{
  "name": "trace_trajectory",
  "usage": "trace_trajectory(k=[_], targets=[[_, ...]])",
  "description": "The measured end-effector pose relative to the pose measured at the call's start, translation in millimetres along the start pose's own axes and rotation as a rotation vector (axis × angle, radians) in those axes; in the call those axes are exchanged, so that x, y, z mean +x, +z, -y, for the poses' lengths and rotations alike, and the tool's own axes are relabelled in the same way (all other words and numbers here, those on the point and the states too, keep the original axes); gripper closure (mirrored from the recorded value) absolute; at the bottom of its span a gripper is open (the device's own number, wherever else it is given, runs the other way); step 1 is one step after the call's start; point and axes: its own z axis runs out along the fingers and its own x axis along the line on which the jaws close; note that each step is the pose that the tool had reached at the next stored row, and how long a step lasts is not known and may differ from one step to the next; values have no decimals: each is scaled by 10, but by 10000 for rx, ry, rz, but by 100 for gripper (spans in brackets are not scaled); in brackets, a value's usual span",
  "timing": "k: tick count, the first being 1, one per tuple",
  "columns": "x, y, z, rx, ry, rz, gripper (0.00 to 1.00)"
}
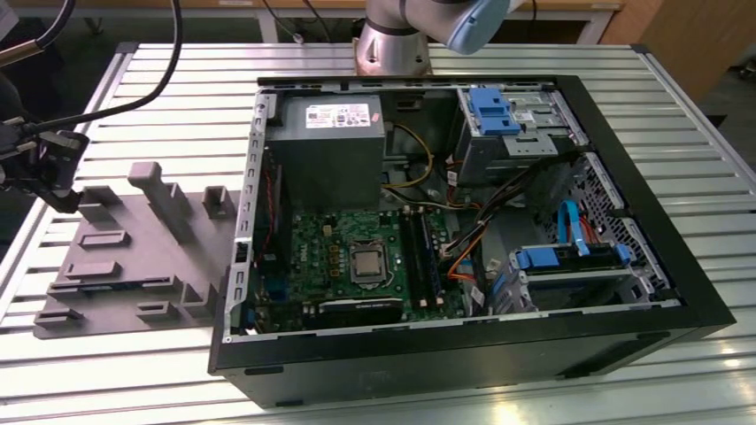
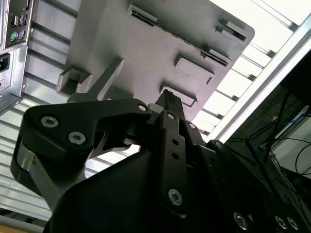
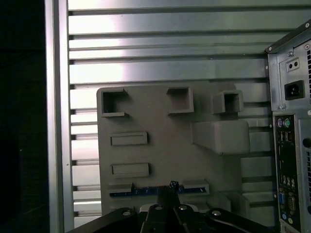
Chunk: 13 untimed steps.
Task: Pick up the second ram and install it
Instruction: 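Pick up the second ram and move it above second insertion slot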
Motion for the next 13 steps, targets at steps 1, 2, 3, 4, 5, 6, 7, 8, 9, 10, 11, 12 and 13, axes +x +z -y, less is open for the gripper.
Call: trace_trajectory(k=[1, 2, 3, 4, 5, 6, 7, 8, 9, 10, 11, 12, 13], targets=[[0, 0, 0, -1, -72, -3, 89], [0, 0, 0, -3, -138, -6, 89], [0, 0, 0, -5, -204, -9, 89], [0, 0, 0, -7, -271, -12, 89], [0, 0, 0, -8, -340, -15, 89], [0, 0, 0, -10, -411, -18, 89], [0, 0, 0, -12, -486, -22, 89], [0, 0, 0, -13, -557, -25, 89], [0, 0, 0, -15, -629, -28, 89], [0, 0, 0, -17, -703, -31, 89], [0, 0, 0, -19, -776, -34, 89], [0, 0, 0, -20, -848, -38, 89], [0, 0, 0, -22, -921, -40, 89]])
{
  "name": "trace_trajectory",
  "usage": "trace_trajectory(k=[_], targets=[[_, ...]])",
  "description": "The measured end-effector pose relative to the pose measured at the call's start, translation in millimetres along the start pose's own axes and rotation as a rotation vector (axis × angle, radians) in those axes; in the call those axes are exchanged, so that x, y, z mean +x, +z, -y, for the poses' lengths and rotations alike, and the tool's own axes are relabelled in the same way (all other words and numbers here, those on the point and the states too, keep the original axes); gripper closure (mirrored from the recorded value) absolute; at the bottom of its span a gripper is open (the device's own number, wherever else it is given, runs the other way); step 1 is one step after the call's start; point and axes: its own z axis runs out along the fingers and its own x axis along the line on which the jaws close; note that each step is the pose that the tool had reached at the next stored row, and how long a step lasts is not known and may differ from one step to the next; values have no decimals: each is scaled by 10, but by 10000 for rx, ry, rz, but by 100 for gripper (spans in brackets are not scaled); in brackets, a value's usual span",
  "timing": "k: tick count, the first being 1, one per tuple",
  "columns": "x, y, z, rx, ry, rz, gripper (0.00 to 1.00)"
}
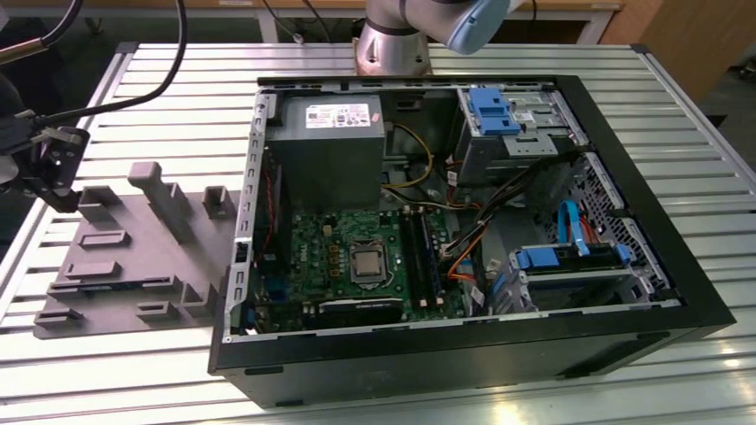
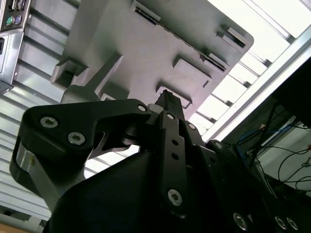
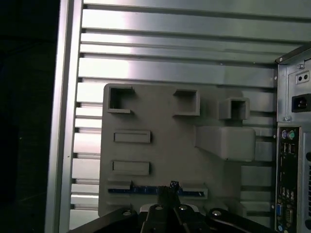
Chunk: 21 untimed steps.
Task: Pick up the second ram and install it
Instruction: 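Pick up the second ram and move it above second insertion slot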
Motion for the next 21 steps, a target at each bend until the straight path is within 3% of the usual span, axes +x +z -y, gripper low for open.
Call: trace_trajectory(k=[21], targets=[[0, 1, 0, -47, -1927, -86, 89]])
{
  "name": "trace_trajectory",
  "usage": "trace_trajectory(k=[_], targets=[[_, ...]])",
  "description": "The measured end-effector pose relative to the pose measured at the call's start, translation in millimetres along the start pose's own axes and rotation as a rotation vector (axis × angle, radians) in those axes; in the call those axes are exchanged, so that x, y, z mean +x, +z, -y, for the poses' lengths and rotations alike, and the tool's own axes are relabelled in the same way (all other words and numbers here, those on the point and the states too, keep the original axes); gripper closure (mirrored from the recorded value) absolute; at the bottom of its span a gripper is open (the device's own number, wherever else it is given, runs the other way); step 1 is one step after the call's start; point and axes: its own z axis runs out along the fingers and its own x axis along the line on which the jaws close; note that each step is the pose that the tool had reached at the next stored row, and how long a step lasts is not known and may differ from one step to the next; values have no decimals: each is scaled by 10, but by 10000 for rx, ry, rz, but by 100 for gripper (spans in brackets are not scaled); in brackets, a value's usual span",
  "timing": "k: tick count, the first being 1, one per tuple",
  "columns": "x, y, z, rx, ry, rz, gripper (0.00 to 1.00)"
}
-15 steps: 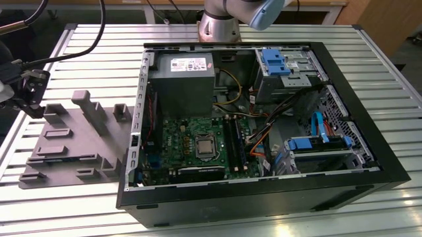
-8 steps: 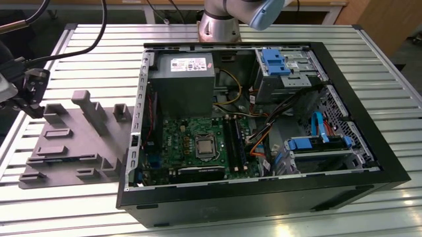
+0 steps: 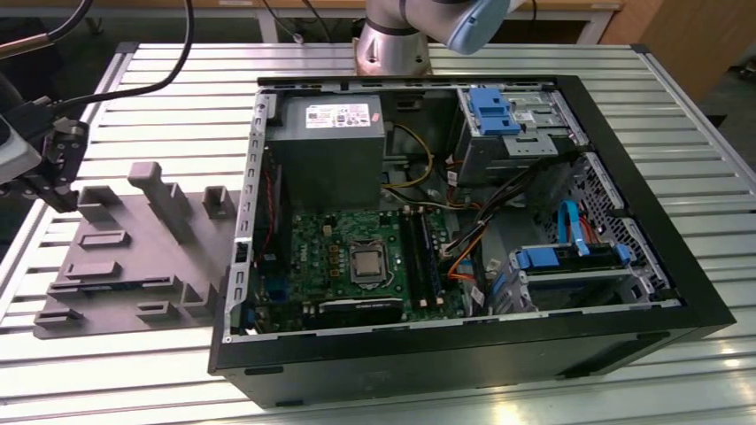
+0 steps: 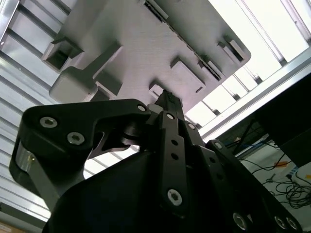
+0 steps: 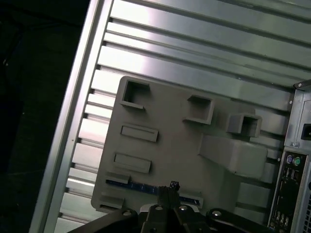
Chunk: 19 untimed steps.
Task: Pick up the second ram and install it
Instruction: 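Pick up the second ram and move it above second insertion slot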
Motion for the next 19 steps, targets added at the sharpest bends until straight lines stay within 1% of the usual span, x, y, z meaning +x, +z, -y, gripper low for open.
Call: trace_trajectory(k=[19], targets=[[1, 4, 0, -44, -1828, -81, 89]])
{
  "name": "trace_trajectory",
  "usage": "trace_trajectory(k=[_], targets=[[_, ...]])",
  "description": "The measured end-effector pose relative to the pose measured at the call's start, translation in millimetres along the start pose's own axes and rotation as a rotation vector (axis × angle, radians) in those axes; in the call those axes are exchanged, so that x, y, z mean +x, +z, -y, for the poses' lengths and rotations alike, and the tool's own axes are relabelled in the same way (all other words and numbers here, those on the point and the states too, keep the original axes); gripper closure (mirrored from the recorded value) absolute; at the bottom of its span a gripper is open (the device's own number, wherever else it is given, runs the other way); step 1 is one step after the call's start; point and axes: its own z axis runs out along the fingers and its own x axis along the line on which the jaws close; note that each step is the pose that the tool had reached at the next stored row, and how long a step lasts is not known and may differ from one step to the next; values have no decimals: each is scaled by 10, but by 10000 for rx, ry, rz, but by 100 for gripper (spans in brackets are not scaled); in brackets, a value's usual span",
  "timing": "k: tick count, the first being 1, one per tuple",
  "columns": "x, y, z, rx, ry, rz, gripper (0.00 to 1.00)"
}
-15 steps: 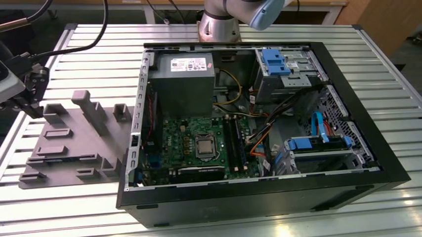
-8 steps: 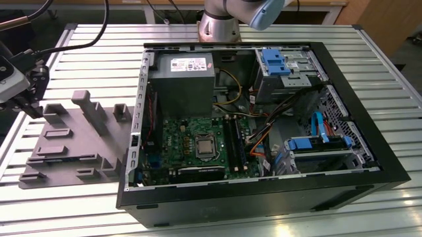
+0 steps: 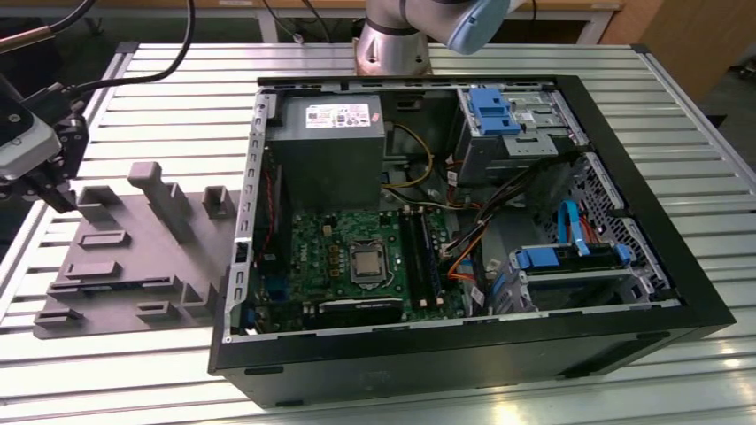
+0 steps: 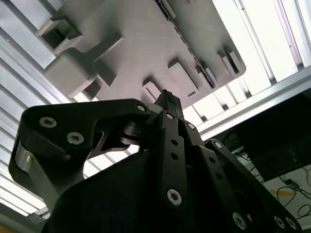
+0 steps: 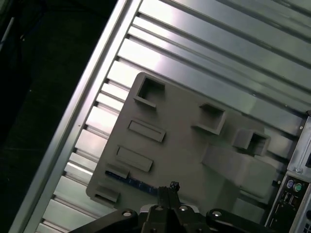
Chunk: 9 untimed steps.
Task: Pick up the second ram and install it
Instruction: 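Pick up the second ram and move it above second insertion slot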
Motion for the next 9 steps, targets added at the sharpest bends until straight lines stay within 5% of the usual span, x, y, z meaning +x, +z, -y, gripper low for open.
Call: trace_trajectory(k=[9], targets=[[0, 6, 0, -28, -1152, -52, 89]])
